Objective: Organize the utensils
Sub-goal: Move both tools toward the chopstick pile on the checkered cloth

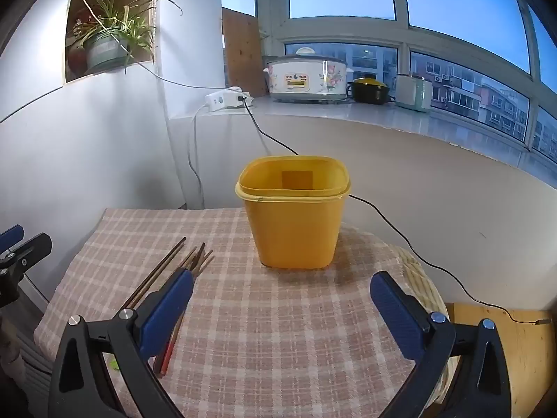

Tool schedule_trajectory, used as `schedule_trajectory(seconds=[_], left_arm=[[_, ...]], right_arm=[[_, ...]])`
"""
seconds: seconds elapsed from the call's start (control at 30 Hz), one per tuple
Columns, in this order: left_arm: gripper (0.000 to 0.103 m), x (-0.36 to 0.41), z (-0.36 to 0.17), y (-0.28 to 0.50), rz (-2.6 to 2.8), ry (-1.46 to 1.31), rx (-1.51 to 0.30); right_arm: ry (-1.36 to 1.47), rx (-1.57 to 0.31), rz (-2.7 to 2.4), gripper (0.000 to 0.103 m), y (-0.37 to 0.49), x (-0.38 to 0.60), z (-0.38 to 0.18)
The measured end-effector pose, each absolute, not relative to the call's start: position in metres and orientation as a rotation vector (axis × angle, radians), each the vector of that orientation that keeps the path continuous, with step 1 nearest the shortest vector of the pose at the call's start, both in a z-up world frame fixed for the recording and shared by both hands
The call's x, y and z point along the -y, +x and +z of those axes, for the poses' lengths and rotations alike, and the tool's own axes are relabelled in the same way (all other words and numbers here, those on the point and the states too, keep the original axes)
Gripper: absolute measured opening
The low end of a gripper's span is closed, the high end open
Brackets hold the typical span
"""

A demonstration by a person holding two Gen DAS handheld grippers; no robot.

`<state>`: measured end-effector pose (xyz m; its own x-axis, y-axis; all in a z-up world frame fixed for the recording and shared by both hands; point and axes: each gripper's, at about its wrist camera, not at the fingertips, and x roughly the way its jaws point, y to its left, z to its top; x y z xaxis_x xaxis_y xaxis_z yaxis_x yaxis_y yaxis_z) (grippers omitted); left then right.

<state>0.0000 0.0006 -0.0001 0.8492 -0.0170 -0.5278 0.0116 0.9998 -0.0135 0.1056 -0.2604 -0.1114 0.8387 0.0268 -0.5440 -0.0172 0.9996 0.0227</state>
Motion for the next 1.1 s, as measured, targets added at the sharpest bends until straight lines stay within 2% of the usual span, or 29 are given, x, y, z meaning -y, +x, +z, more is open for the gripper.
schedule_trajectory(seconds=[1.1], left_arm=[[0.103, 0.005, 0.007, -0.004, -0.045, -0.015, -0.539]], right_arm=[[0.034, -0.526, -0.044, 0.103, 0.097, 0.267, -0.099]])
